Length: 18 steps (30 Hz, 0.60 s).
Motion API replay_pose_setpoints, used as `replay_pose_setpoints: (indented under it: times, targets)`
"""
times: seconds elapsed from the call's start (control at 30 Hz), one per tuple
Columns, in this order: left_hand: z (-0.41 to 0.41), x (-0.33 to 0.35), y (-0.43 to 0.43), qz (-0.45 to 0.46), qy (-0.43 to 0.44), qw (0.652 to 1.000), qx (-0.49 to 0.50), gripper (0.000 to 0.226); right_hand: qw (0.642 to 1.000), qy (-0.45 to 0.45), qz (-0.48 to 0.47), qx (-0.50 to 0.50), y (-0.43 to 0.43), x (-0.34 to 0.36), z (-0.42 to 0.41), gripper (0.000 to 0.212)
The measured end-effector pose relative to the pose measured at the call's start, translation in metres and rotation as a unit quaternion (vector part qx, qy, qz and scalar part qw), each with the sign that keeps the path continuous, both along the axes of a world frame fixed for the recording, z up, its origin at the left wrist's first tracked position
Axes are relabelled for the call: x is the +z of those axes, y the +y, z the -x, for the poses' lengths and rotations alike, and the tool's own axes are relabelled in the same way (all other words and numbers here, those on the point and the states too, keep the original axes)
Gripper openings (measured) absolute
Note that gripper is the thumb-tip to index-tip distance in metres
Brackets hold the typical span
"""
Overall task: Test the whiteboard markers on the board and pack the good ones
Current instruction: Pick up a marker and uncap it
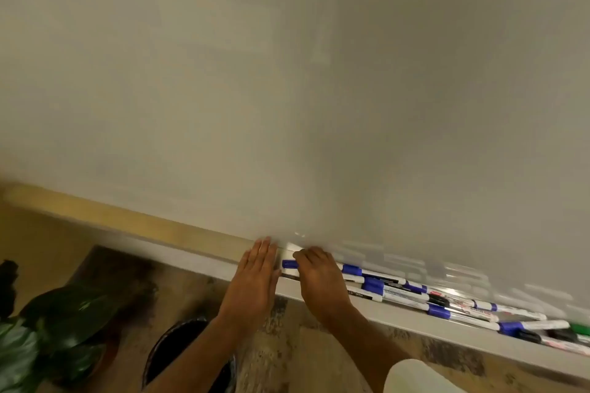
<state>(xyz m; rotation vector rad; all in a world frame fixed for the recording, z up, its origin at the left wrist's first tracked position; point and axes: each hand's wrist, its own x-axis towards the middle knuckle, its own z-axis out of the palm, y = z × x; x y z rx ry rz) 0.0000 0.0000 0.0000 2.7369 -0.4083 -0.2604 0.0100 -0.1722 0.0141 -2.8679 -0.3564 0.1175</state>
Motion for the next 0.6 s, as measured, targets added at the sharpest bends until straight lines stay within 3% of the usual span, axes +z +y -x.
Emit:
replay_pose_setpoints:
  times: [0.17, 0.33, 0.5, 0.6]
  targets:
    - [-0.002, -0.009, 0.004, -0.016, -0.015, 1.0, 0.011, 0.063, 0.999, 0.044, -0.004, 0.019, 0.007, -0.004, -0.003, 0.054]
    - [-0.003, -0.011, 0.008, -0.009, 0.02, 1.0, 0.018, 0.07, 0.998, 0.05, 0.027, 0.036, 0.013, -0.008, -0.008, 0.053]
    - [-0.003, -0.022, 0.011, -0.007, 0.023, 0.999, 0.028, 0.055, 0.998, 0.043, 0.036, 0.024, 0.019, -0.024, -0.007, 0.057]
    - [-0.002, -0.022, 0.014, 0.019, 0.025, 0.999, 0.028, 0.07, 1.0, 0.014, 0.008, 0.016, 0.018, -0.03, -0.009, 0.069]
